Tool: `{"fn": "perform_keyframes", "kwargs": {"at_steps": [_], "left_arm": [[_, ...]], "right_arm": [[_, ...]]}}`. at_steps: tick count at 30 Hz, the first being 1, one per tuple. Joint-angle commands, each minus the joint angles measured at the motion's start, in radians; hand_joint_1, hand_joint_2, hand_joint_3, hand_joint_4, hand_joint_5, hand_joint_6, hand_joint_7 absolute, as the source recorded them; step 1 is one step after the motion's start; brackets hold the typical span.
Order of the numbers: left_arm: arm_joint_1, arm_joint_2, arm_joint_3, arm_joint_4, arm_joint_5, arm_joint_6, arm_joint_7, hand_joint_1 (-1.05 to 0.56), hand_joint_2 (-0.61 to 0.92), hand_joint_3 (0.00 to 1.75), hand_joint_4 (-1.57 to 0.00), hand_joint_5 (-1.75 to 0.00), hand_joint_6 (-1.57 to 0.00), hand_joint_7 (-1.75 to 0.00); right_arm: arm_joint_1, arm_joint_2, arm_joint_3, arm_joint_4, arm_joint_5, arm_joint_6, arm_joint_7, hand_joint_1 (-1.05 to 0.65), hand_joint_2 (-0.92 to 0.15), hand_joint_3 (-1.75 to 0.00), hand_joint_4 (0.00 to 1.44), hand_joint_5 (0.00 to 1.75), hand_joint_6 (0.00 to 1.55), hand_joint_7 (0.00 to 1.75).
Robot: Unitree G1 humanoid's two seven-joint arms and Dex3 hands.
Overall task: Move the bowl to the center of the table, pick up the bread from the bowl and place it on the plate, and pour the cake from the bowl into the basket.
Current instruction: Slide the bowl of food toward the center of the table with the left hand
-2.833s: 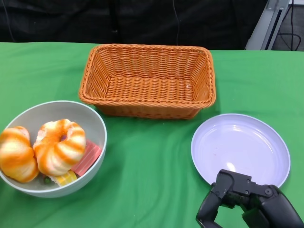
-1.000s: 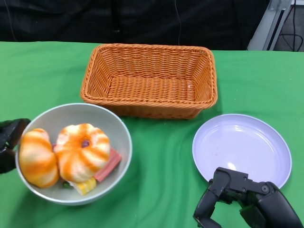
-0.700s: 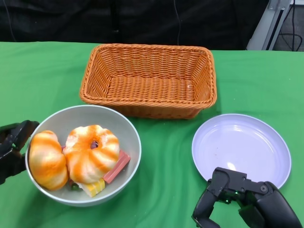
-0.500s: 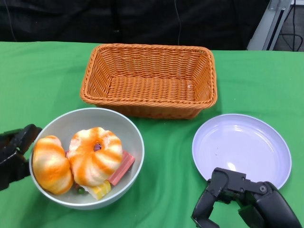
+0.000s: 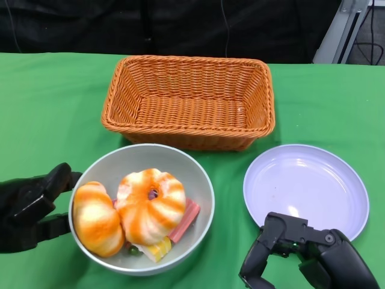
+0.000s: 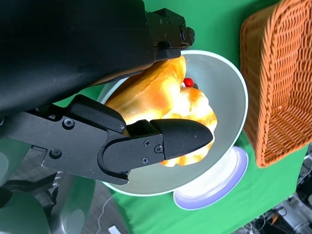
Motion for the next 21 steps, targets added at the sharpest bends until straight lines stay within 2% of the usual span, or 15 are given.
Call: {"fn": "perform_keyframes", "kwargs": {"at_steps": [1, 10, 17, 21], "left_arm": [[0.007, -0.004, -0.005, -0.023, -0.021, 0.024, 0.009, -0.78, 0.92, 0.64, 0.00, 0.00, 0.00, 0.00], [0.001, -0.038, 0.013, -0.043, -0.056, 0.068, 0.044, -0.77, 0.92, 0.64, 0.00, 0.00, 0.00, 0.00], [0.002, -0.037, 0.013, -0.046, -0.069, 0.072, 0.058, -0.77, 0.92, 0.65, 0.00, 0.00, 0.00, 0.00], [-0.013, -0.070, 0.051, -0.050, -0.093, 0.105, 0.095, -0.76, 0.92, 0.65, 0.00, 0.00, 0.00, 0.00]], "right_arm": [[-0.002, -0.002, -0.002, 0.003, -0.002, -0.013, -0.004, -0.25, -0.59, -0.73, 0.78, 1.50, 0.73, 1.29], [-0.001, -0.005, 0.003, -0.003, 0.002, -0.008, -0.003, -0.25, -0.59, -0.74, 0.78, 1.51, 0.72, 1.30], [-0.001, -0.005, 0.004, -0.002, 0.003, -0.008, -0.003, -0.25, -0.58, -0.75, 0.77, 1.51, 0.72, 1.30], [-0.002, -0.004, 0.007, -0.010, -0.001, 0.004, -0.006, -0.24, -0.57, -0.76, 0.78, 1.51, 0.73, 1.31]]}}
